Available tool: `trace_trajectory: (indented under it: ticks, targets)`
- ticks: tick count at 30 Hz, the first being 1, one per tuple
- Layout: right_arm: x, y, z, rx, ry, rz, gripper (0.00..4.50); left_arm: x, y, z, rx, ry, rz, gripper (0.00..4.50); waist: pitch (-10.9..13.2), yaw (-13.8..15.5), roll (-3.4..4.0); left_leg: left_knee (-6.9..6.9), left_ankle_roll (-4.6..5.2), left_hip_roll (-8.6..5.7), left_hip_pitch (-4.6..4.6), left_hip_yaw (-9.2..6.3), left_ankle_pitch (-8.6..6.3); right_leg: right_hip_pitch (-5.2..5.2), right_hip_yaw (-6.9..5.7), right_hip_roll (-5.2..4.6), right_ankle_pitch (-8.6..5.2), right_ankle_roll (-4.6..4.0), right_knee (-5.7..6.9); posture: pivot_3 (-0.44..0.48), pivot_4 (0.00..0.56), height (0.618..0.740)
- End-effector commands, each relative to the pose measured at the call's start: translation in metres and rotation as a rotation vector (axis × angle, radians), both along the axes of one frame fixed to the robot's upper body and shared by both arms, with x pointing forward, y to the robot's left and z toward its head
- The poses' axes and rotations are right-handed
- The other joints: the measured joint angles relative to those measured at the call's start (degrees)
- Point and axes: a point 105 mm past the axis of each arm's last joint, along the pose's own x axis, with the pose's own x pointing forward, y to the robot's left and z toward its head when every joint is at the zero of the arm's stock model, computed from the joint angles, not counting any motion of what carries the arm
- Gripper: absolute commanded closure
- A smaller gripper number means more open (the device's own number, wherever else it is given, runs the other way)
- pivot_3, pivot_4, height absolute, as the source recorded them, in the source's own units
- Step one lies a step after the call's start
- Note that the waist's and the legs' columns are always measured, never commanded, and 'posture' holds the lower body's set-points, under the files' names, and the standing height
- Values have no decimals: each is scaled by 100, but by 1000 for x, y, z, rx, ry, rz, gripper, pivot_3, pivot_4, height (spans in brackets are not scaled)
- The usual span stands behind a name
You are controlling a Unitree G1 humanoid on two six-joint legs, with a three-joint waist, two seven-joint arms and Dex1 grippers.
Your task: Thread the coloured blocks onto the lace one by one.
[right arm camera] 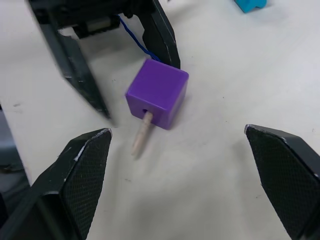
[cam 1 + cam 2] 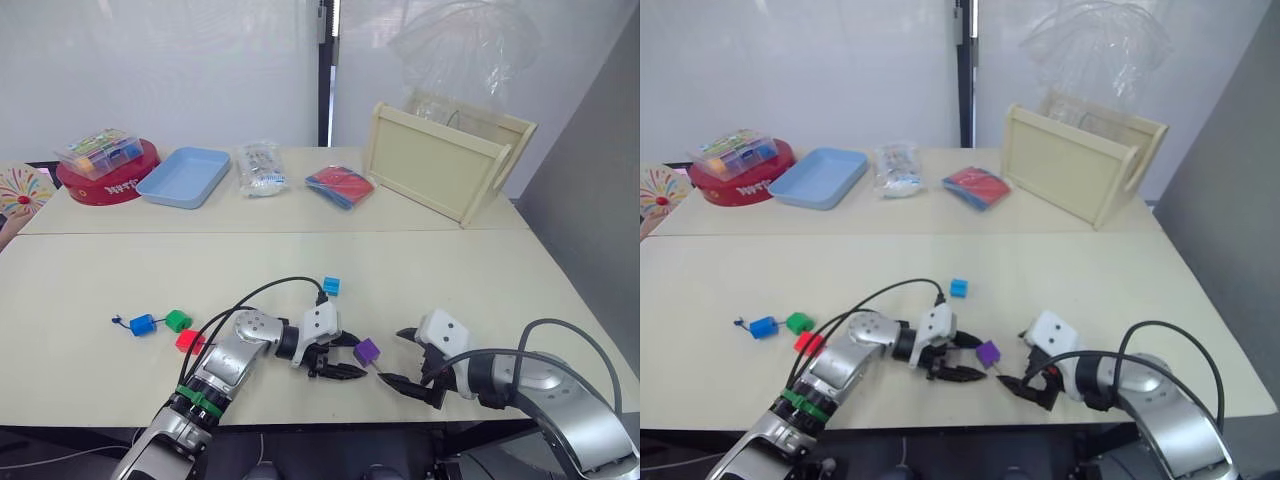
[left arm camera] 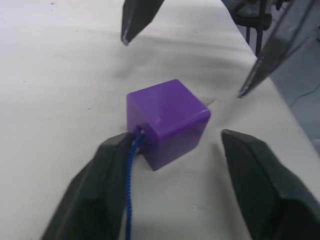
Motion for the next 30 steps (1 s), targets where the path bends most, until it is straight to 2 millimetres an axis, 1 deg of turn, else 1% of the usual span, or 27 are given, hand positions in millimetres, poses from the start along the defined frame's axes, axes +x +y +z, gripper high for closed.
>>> trace_trajectory:
  ticks: [1,2,9,14,19,27,29,30]
  targets:
    - [-1,5,8,8,-38,10,0,0,-3,7,-24,-18,-22,3092,0,11,0,0,0,0,0,0,0,0,0,0,0,0,-1,0,150,740]
    - [0,5,8,9,-37,7,0,1,-2,8,-27,-19,-21,3346,0,17,0,0,0,0,-1,0,0,0,0,0,0,0,-1,0,150,740]
    - [2,5,0,5,-19,-2,0,3,2,13,-29,-25,-22,3349,0,17,0,0,0,-1,-1,0,0,0,0,-1,0,0,-1,0,150,740]
    - [4,8,-1,14,-17,-3,0,3,5,11,-20,-17,-13,3349,0,17,0,0,0,-1,-1,0,0,0,0,-1,0,0,-1,0,150,740]
    - [2,16,-4,33,-14,-18,0,1,13,13,-20,-10,1,3349,0,-3,0,0,0,0,0,0,0,0,0,-1,0,0,0,0,150,740]
    - [0,30,-5,70,-11,-35,0,-1,16,22,-28,-33,11,3349,0,7,0,0,0,1,-1,-1,0,0,-1,0,0,0,0,0,150,740]
    - [-1,35,-5,89,-11,-51,0,-1,20,24,-20,-48,15,2323,0,3,0,0,0,1,-1,-1,0,0,-1,0,0,0,0,0,150,740]
    - [-2,36,-5,92,-9,-56,0,-2,22,23,-12,-47,12,2077,0,-1,1,0,0,1,-1,-1,0,-1,-1,0,0,0,0,0,150,740]
